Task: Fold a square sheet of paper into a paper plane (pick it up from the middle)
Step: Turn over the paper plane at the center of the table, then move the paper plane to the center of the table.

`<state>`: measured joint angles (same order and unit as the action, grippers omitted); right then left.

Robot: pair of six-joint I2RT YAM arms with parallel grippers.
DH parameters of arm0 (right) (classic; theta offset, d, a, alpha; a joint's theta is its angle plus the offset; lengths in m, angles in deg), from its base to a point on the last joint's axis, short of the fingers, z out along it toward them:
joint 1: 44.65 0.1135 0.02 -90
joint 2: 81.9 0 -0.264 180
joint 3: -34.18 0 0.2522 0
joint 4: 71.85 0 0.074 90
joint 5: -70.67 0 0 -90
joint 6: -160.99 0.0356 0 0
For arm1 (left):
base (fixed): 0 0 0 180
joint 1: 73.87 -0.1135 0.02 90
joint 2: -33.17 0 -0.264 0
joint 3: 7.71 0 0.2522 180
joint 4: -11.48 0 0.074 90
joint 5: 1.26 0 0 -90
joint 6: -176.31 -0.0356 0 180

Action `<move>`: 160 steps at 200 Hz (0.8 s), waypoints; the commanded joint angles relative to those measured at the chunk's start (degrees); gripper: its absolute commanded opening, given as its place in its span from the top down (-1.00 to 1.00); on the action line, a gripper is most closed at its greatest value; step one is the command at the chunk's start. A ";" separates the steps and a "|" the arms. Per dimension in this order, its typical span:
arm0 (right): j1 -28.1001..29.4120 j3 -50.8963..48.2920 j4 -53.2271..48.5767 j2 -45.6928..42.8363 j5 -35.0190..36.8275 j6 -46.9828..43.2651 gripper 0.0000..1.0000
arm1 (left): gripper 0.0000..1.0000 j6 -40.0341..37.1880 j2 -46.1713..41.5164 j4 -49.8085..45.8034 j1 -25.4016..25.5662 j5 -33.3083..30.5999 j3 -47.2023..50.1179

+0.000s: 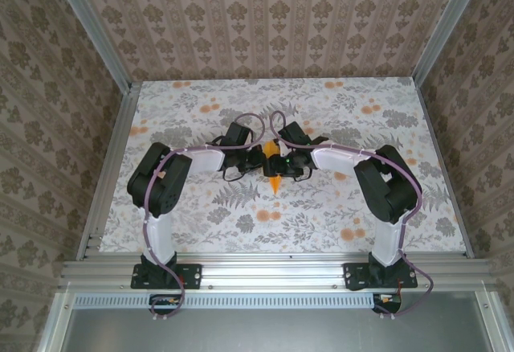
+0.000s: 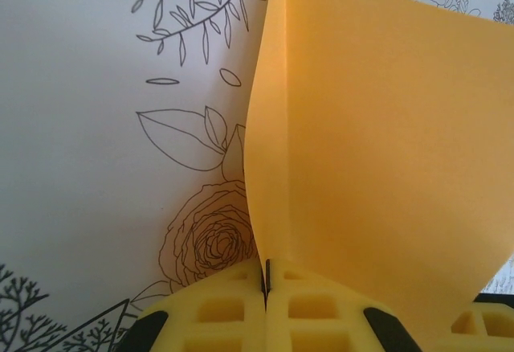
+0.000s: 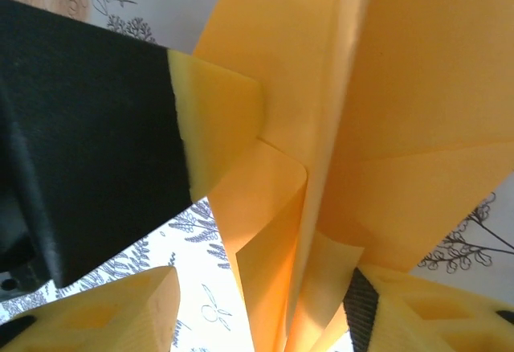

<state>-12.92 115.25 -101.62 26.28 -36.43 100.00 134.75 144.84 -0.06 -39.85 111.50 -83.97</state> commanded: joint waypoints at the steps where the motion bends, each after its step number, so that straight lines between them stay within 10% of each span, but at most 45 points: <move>1: 0.09 -0.21 1.73 0.62 -0.67 1.67 -0.02 | 0.98 -0.06 0.67 0.25 -0.27 0.86 -0.50; 160: 3.43 3.38 -5.66 3.88 12.00 3.84 0.46 | 0.93 0.42 0.06 1.03 -0.09 1.05 -0.11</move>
<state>-9.82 117.70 -103.70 29.34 -28.74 102.43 134.75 144.84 0.81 -39.81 111.68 -83.97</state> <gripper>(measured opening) 0.299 0.047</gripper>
